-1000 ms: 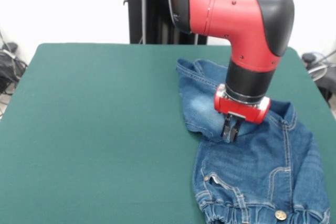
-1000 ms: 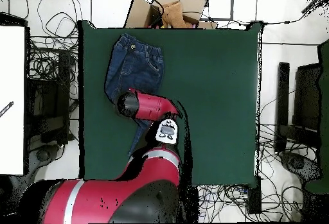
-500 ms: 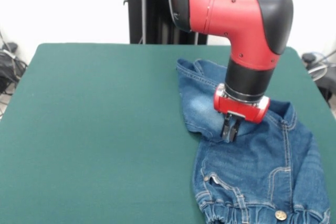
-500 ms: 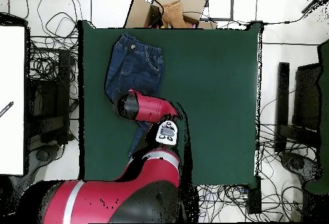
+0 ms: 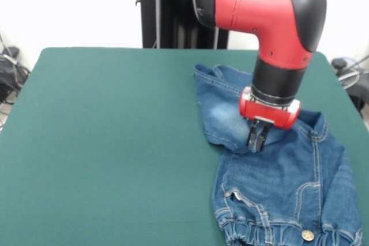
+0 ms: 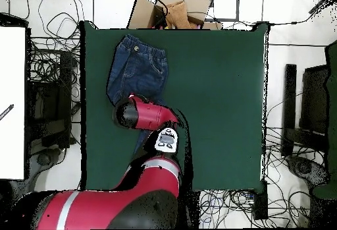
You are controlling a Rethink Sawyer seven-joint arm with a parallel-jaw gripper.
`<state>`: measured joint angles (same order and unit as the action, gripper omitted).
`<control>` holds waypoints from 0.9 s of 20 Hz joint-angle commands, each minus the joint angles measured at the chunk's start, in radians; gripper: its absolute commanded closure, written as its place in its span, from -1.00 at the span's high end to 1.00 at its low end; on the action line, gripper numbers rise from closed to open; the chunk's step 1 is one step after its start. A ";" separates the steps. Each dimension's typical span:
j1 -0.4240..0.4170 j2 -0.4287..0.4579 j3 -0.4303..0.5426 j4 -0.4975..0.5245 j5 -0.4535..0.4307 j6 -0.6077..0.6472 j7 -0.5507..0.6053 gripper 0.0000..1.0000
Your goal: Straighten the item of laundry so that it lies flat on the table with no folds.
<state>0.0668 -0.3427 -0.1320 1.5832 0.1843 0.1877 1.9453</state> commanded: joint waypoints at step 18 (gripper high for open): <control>0.100 -0.051 0.006 0.137 0.031 0.018 0.210 -1.00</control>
<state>0.1376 -0.4031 -0.1397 1.6552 0.1846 0.1877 1.9453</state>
